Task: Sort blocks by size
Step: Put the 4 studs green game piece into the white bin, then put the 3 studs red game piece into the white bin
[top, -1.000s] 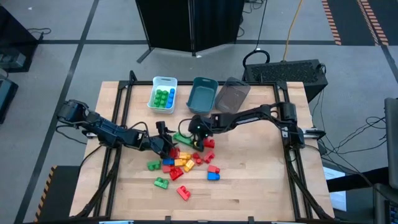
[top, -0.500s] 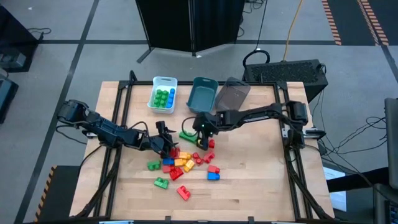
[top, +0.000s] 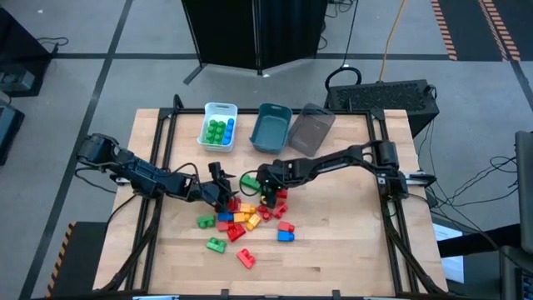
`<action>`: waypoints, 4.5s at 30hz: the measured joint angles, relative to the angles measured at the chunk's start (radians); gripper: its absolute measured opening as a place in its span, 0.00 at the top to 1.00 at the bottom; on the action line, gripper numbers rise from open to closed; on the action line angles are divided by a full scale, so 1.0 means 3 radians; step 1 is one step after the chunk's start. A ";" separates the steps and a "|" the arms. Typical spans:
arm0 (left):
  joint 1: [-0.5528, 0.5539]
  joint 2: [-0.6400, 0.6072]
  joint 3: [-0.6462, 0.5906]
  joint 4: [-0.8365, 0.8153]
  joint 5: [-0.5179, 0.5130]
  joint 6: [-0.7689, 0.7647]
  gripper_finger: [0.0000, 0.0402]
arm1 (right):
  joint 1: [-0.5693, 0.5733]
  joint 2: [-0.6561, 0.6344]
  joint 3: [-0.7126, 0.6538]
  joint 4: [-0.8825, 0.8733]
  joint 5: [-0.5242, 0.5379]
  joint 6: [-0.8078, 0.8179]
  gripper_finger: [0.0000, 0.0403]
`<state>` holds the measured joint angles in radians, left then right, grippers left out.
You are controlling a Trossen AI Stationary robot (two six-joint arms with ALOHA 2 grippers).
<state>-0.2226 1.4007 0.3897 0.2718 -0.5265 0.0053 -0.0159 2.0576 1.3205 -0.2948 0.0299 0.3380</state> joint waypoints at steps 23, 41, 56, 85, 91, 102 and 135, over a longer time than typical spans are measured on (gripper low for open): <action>0.0003 -0.0375 0.0000 -0.0020 -0.0007 -0.0877 0.37 | 0.0394 0.0035 0.0005 -0.0139 0.1908 -0.0869 0.63; 0.0328 -0.0826 -0.0001 0.0114 0.0791 -0.1225 0.37 | 0.1053 0.0037 0.0003 0.0137 0.3836 -0.2144 0.62; 0.0393 -0.0826 -0.0001 0.0220 0.1130 -0.1016 0.37 | 0.1151 0.0035 0.0003 0.0747 0.3922 -0.2749 0.62; 0.0397 -0.0945 -0.0001 0.0262 0.0490 -0.0845 0.79 | 0.1186 0.0029 0.0009 0.0692 0.4235 -0.1551 0.43; 0.0393 -0.1396 -0.0001 -0.0061 -0.0177 -0.0851 0.80 | 0.1123 -0.0068 0.0010 -0.0182 0.3814 0.0197 0.40; 0.0715 -0.1817 0.0000 -0.1447 -0.1429 -0.2007 0.80 | 0.0999 -0.0126 0.0006 -0.0763 0.3475 0.1073 0.40; 0.1778 -0.1038 0.0000 -0.0751 -0.0445 -0.2002 0.42 | 0.0975 -0.0124 0.0008 -0.0400 0.3360 0.0733 0.40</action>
<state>0.3108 1.0894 0.3897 0.0464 -0.6601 -0.5952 0.2768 2.0205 1.3228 -0.4148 1.0378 0.5579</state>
